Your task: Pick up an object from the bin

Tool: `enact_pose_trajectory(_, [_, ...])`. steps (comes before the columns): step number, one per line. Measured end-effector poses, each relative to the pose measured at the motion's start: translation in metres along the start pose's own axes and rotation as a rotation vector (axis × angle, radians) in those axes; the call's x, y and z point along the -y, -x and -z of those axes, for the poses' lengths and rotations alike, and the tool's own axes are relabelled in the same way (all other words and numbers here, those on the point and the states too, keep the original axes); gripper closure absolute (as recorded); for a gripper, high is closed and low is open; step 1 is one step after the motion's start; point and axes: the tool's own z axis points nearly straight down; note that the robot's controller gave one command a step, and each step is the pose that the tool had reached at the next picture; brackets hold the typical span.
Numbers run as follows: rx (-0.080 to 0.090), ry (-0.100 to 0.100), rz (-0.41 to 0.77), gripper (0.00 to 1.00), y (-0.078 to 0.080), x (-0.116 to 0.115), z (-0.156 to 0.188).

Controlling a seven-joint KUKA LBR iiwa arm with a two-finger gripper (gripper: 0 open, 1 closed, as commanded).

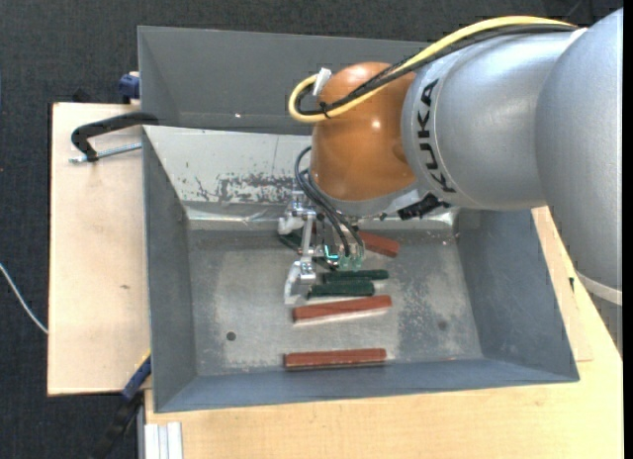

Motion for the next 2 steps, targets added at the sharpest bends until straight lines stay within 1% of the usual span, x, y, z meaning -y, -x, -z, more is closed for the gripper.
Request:
enact_pose_trajectory(1, [0.008,0.001,-0.002,0.00,0.002,0.001,0.005])
enact_pose_trajectory(2, [0.008,0.008,0.217,1.00,-0.033,0.063,-0.059])
